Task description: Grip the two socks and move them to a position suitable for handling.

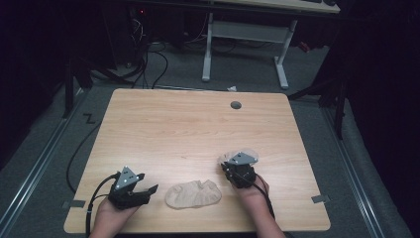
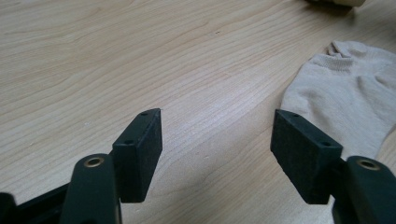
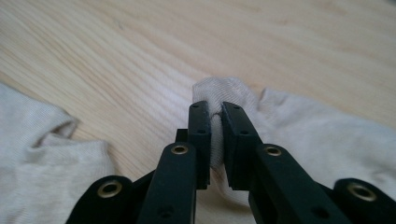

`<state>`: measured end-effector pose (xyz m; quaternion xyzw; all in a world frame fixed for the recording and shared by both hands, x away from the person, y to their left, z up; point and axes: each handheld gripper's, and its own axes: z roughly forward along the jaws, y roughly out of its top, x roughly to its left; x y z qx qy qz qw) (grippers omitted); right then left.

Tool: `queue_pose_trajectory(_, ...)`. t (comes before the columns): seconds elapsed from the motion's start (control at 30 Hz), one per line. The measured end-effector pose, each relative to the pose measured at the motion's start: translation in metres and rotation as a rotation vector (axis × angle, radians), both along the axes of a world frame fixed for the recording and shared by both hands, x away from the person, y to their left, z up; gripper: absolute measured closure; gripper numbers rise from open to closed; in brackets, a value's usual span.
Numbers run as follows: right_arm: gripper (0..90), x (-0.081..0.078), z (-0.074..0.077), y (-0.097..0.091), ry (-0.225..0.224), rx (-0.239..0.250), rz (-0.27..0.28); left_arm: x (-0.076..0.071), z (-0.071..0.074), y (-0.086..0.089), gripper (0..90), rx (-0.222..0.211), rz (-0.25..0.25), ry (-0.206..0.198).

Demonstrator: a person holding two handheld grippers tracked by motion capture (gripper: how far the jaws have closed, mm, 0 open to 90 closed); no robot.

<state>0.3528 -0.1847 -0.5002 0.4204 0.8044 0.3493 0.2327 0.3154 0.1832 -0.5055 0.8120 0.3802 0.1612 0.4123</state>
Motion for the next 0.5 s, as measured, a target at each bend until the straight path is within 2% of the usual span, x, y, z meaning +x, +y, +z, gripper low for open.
queue_pose_trajectory(0.03,83.0,0.0,0.0,0.0,0.0,0.0,0.0,0.0,0.0,0.0,33.7,-0.005,0.002,-0.001)
queue_pose_trajectory(0.1,83.0,-0.005,0.013,-0.004,-0.046,0.028,0.006,-0.001,0.002,0.001,33.6,0.0,-0.005,-0.011)
queue_pose_trajectory(0.2,83.1,-0.008,0.021,-0.004,-0.068,0.042,0.017,-0.001,0.001,0.001,33.6,0.002,-0.008,-0.017)
queue_pose_trajectory(0.23,83.0,-0.009,0.028,-0.003,-0.085,0.063,0.024,-0.001,0.001,0.0,33.6,0.004,-0.008,-0.016)
queue_pose_trajectory(0.33,83.0,-0.01,0.033,0.0,-0.097,0.063,0.038,-0.001,0.001,0.0,33.5,0.009,-0.011,-0.017)
queue_pose_trajectory(0.37,83.0,-0.01,0.039,0.004,-0.106,0.08,0.054,-0.001,0.001,0.0,33.6,0.012,-0.014,-0.018)
queue_pose_trajectory(0.5,83.0,-0.009,0.048,0.014,-0.121,0.097,0.08,-0.001,0.001,-0.001,33.6,0.017,-0.016,-0.022)
